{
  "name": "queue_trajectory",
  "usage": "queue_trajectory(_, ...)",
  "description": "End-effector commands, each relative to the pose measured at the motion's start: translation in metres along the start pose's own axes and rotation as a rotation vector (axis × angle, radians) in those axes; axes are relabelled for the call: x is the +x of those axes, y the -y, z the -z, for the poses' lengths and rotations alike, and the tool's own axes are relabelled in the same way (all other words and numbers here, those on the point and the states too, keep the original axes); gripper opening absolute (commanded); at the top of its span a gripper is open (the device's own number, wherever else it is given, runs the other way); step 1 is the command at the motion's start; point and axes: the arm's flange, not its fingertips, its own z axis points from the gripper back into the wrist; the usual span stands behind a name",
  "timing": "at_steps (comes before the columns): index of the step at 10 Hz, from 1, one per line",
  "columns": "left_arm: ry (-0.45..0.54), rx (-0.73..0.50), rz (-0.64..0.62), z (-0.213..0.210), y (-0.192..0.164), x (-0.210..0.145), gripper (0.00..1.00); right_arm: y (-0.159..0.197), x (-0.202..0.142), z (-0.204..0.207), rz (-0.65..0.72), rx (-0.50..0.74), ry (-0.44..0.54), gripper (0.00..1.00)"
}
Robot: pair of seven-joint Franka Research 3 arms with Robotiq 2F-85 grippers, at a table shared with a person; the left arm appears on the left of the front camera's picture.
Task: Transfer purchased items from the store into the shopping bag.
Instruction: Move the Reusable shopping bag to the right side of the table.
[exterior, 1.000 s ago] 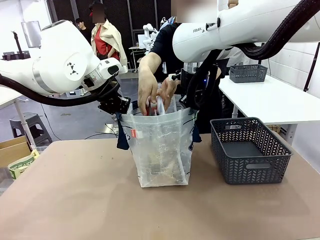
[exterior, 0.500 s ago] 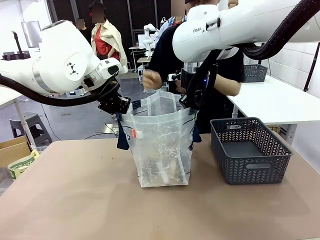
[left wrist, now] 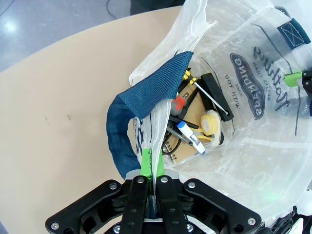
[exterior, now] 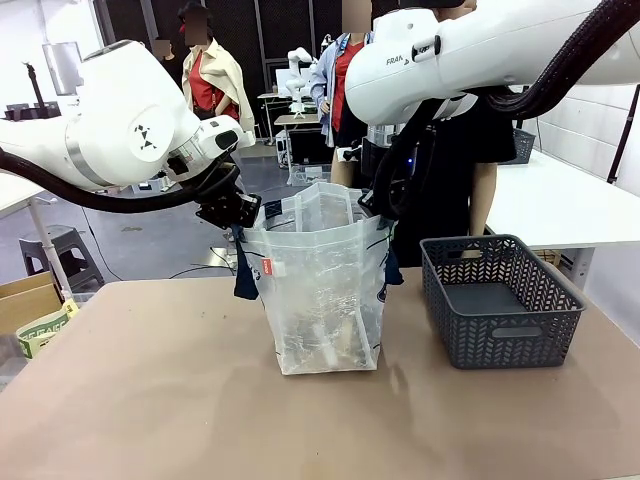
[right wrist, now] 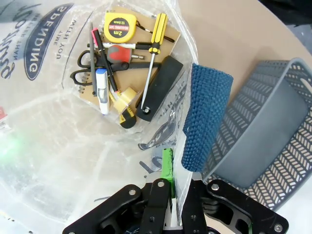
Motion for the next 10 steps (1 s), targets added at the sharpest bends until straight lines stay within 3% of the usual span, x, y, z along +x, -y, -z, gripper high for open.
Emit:
queue_trajectory(1,0.002,0.002,-0.001,-0.0013,-0.0012,-0.0003,0.0,0.0006,-0.0005,-0.0005,0.001,-0.002,0.002,0.0)
queue_trajectory(10,0.002,0.002,-0.001,-0.0013,-0.0012,-0.0003,0.0,0.0006,-0.0005,-0.0005,0.001,-0.002,0.002,0.0)
